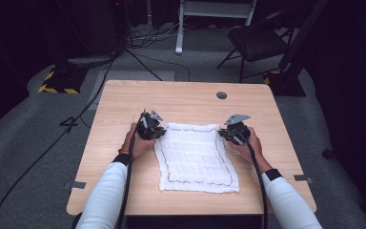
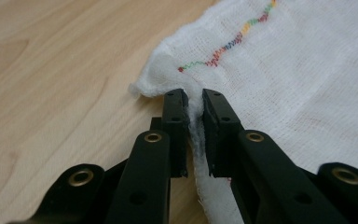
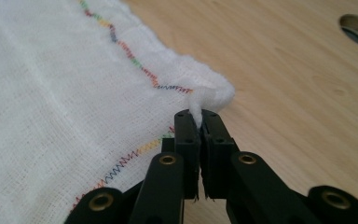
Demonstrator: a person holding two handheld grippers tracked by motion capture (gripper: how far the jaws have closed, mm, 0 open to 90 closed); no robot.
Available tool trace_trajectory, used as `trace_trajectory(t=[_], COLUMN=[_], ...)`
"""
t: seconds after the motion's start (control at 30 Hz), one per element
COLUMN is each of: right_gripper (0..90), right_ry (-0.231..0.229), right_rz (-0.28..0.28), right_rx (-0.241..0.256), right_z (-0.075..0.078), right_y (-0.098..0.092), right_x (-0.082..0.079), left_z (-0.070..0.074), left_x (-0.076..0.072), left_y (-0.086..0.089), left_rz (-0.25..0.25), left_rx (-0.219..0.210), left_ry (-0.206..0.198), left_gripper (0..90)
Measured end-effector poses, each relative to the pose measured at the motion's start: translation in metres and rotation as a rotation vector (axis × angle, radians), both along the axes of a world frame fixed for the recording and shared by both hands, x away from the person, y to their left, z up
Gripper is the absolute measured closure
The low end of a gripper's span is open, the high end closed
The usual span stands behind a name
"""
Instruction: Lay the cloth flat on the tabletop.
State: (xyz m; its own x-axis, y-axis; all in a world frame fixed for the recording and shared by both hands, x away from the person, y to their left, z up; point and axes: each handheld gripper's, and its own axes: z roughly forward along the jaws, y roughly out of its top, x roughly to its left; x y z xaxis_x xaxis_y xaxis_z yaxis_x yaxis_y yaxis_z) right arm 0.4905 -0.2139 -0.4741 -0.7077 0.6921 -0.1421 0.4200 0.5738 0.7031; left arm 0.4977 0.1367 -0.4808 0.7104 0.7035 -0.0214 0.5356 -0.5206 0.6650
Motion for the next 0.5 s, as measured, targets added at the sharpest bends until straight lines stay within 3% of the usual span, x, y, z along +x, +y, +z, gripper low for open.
trace_trajectory(t=[0.17, 0.4, 0.47, 0.5], right_gripper=[86.8, 86.7, 86.2, 84.6], right_ry=[-0.049, -0.110, -0.111, -0.110], right_rz=[-0.081, -0.158, -0.169, -0.176], right_rx=[-0.021, -0.017, -0.029, -0.030], right_z=[0.011, 0.022, 0.022, 0.021], right_y=[-0.011, -0.020, -0.018, -0.017], right_x=[0.010, 0.027, 0.032, 0.036], left_z=[0.007, 0.011, 0.011, 0.010], left_x=[0.013, 0.036, 0.042, 0.046], left_y=[-0.013, -0.020, -0.022, -0.024], left_rz=[0.004, 0.091, 0.130, 0.154], left_rx=[-0.039, -0.103, -0.098, -0.073], left_ry=[-0.048, -0.108, -0.119, -0.116], left_gripper=[82.4, 82.8, 82.4, 80.6])
